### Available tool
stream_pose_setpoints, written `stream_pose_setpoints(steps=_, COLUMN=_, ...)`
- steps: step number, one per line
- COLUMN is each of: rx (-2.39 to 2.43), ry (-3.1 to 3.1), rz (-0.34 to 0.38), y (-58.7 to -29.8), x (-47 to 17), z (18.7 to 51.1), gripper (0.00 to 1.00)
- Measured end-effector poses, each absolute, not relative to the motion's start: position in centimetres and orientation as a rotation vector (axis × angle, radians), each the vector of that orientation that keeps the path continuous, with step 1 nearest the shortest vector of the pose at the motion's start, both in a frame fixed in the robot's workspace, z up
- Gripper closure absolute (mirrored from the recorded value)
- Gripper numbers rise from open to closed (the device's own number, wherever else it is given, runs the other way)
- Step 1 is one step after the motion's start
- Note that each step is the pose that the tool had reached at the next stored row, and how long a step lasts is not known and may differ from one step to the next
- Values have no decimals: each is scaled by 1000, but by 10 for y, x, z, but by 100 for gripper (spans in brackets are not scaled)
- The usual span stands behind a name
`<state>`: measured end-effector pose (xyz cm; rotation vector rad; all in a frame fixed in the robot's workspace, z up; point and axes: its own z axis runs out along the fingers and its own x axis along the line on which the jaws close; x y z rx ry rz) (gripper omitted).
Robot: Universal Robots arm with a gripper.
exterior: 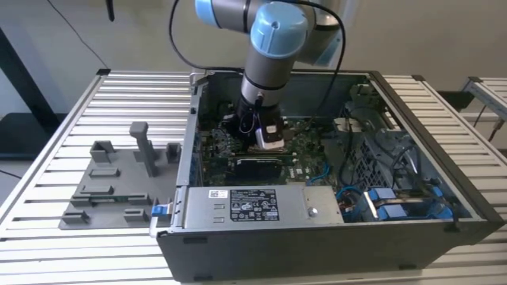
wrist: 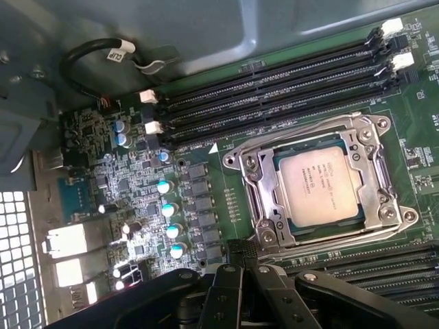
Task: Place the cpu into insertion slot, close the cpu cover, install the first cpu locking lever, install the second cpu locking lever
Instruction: 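Install the second cpu locking lever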
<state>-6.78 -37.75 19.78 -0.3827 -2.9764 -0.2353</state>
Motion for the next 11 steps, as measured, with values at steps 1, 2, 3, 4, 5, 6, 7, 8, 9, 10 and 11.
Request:
stream_pose_setpoints(steps=1, rx=-383, ry=-2977, rz=-234, y=-377, x=-68, z=197, gripper=89)
stream_pose_setpoints(steps=2, rx=-383, ry=-2977, rz=-232, y=-377, x=-68, z=197, gripper=89)
stream_pose_setpoints(steps=3, rx=-383, ry=-2977, rz=-231, y=-377, x=-68, z=196, gripper=89)
stream_pose_setpoints(steps=4, rx=-383, ry=-2977, rz=-230, y=-377, x=-68, z=196, gripper=89)
stream_pose_setpoints(steps=5, rx=-383, ry=-2977, rz=-229, y=-377, x=-68, z=196, gripper=89)
stream_pose_setpoints(steps=6, rx=-384, ry=-2977, rz=-227, y=-377, x=-68, z=196, gripper=89)
stream_pose_setpoints(steps=7, rx=-384, ry=-2978, rz=-225, y=-377, x=-68, z=195, gripper=89)
stream_pose_setpoints(steps=8, rx=-384, ry=-2978, rz=-222, y=-377, x=-68, z=195, gripper=89)
stream_pose_setpoints(steps=9, rx=-385, ry=-2979, rz=-217, y=-377, x=-68, z=195, gripper=89)
stream_pose_setpoints(steps=10, rx=-385, ry=-2980, rz=-211, y=-377, x=-68, z=195, gripper=89)
stream_pose_setpoints(steps=11, rx=-386, ry=-2981, rz=-203, y=-377, x=-68, z=195, gripper=89)
